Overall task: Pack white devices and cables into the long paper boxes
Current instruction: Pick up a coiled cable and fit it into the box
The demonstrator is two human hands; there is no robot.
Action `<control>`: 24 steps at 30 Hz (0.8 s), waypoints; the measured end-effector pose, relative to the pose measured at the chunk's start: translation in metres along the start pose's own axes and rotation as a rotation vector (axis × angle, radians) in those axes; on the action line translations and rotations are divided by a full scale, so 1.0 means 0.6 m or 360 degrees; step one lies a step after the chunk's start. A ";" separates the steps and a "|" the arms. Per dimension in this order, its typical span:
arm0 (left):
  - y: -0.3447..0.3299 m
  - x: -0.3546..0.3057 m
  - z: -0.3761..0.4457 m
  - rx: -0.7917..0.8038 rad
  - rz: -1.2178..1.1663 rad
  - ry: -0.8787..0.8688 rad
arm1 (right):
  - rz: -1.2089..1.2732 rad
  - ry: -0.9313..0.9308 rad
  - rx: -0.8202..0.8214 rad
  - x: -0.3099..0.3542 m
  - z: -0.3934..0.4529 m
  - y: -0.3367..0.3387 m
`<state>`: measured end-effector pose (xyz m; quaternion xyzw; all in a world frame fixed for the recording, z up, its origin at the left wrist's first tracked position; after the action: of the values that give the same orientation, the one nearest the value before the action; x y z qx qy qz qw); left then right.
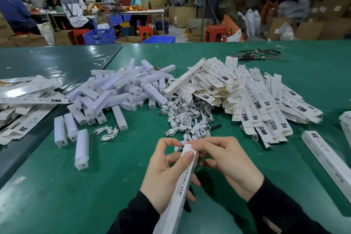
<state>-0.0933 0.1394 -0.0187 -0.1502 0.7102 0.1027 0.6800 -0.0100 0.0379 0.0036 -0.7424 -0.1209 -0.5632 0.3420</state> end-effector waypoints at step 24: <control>-0.001 -0.030 -0.014 -0.0247 0.0368 -0.0370 | -0.0255 0.0033 0.0026 0.020 0.003 0.010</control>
<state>-0.1002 0.1375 -0.0005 -0.1067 0.6292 0.2516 0.7276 -0.0014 0.0320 0.0121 -0.7218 -0.1810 -0.5953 0.3032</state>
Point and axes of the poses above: each hand's wrist, its own z-axis towards the middle knuckle, its own y-axis out of the back of the hand, x = y × z, the point moved 5 cm from there along z, towards the middle knuckle, and after that the axes turned 15 degrees about z, right-handed, at the moved point
